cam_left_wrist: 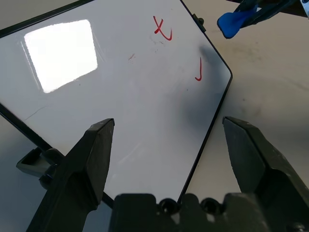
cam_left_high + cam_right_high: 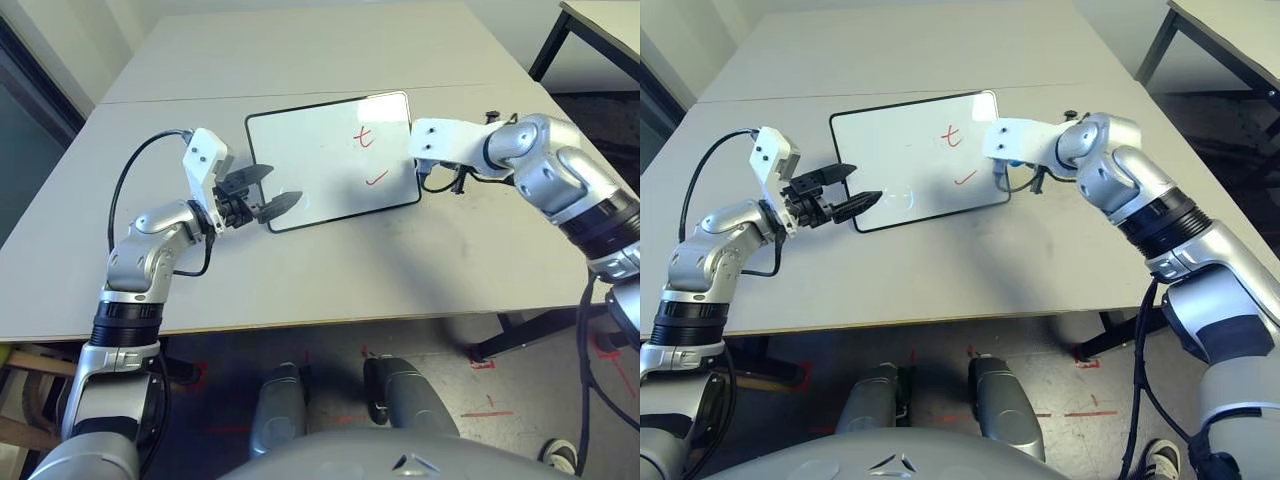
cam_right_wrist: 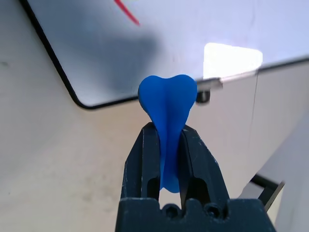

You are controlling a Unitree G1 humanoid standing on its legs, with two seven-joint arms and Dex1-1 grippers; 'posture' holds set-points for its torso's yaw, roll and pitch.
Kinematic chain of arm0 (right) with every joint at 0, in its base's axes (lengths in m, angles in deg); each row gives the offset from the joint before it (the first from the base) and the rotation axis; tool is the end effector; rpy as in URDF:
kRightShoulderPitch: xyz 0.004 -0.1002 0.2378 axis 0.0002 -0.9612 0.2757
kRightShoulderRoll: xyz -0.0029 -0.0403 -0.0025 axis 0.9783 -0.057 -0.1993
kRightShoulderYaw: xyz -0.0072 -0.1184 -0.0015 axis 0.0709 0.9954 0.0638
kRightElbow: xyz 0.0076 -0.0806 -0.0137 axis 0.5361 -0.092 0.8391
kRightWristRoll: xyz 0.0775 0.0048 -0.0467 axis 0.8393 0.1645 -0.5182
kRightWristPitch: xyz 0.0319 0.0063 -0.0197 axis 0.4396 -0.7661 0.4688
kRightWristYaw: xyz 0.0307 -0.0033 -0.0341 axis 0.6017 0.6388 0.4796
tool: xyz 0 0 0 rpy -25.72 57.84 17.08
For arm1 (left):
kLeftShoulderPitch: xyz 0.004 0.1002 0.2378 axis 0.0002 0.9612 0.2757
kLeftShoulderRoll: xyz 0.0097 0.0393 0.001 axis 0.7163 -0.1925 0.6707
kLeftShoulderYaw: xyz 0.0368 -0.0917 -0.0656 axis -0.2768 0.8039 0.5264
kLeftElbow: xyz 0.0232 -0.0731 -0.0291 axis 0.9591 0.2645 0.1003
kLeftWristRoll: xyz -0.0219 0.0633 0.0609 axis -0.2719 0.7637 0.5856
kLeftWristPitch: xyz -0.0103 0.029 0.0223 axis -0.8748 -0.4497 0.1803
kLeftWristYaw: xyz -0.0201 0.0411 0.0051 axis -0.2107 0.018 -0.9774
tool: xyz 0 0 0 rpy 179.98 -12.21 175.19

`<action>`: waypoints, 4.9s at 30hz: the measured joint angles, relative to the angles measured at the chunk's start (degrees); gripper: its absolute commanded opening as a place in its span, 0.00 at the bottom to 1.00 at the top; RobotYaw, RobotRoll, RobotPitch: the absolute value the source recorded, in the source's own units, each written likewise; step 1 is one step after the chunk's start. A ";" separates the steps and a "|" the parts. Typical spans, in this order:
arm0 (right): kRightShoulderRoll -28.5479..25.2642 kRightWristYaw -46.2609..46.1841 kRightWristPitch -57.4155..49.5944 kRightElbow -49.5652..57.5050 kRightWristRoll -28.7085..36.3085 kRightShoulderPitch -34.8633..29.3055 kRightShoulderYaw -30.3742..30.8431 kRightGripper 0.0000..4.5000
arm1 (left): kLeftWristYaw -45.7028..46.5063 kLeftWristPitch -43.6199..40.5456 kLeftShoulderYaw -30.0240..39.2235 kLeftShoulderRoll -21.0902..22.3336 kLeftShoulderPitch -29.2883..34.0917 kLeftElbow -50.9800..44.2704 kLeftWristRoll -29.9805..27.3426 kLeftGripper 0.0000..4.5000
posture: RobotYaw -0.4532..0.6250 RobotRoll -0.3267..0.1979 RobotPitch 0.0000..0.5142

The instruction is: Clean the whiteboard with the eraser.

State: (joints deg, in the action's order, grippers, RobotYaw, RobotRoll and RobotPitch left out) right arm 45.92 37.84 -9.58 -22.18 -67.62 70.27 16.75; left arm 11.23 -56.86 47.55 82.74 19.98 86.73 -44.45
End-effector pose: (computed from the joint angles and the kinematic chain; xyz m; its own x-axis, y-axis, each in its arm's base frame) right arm 0.3276 -0.1668 0.2248 0.7170 0.2335 -0.6568 -0.6839 0.0536 -0.7276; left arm 0.2679 0.2438 0.1372 0.6672 -0.7351 -0.1204 0.7437 0.6664 0.0529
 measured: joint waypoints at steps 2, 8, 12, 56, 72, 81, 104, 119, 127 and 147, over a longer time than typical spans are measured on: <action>1.26 1.19 1.11 0.04 -1.43 0.62 0.03 0.07 | 0.00 0.09 -0.18 -0.22 -0.05 0.00 0.02 1.00 | 0.33 0.62 0.14; 4.50 3.24 4.33 -0.74 -4.85 0.92 0.20 0.07 | 0.01 0.30 -0.63 -0.23 -0.03 -0.03 0.06 1.00 | 0.34 0.62 0.14; 5.51 3.46 6.67 -4.29 -6.92 0.91 0.16 0.07 | 0.06 0.31 -0.64 -0.23 0.15 -0.18 0.06 1.00 | 0.34 0.62 0.14; 19.36 2.35 15.45 -20.16 -14.20 4.50 -1.06 0.07 | 1.36 0.31 -0.70 -0.79 1.41 -2.06 0.06 1.00 | 0.36 0.62 0.16; 17.41 2.43 18.58 -20.83 -15.28 3.92 -0.95 0.07 | 1.58 0.35 -0.70 -0.88 1.56 -2.05 0.06 1.00 | 0.35 0.62 0.16; 14.34 1.16 20.01 -22.25 -15.45 3.92 -0.98 0.07 | 1.54 0.60 -0.75 -0.88 1.48 -1.98 0.06 1.00 | 0.35 0.62 0.16; 14.07 -1.44 18.32 -21.25 -16.97 1.56 -2.50 0.07 | 1.41 0.99 -0.78 -0.74 1.28 -1.79 0.08 1.00 | 0.36 0.62 0.16; 18.95 0.37 16.41 -17.89 -19.18 -0.05 -2.49 0.07 | 1.39 0.98 -0.78 -0.50 1.30 -1.81 0.08 1.00 | 0.37 0.62 0.16; 22.12 0.89 16.43 -17.84 -19.79 0.08 -2.41 0.07 | 1.47 0.97 -0.77 -0.50 1.35 -1.91 0.08 1.00 | 0.37 0.62 0.17; 19.33 1.24 20.34 -18.65 -19.96 0.54 -2.32 0.07 | 1.58 0.92 -0.79 -0.51 1.35 -1.93 0.08 1.00 | 0.37 0.62 0.16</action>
State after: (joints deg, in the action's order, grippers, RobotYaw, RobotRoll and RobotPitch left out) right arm 65.25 39.08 10.76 -40.83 -87.58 70.81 14.43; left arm 12.81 -55.93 46.76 82.23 21.34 84.80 -44.37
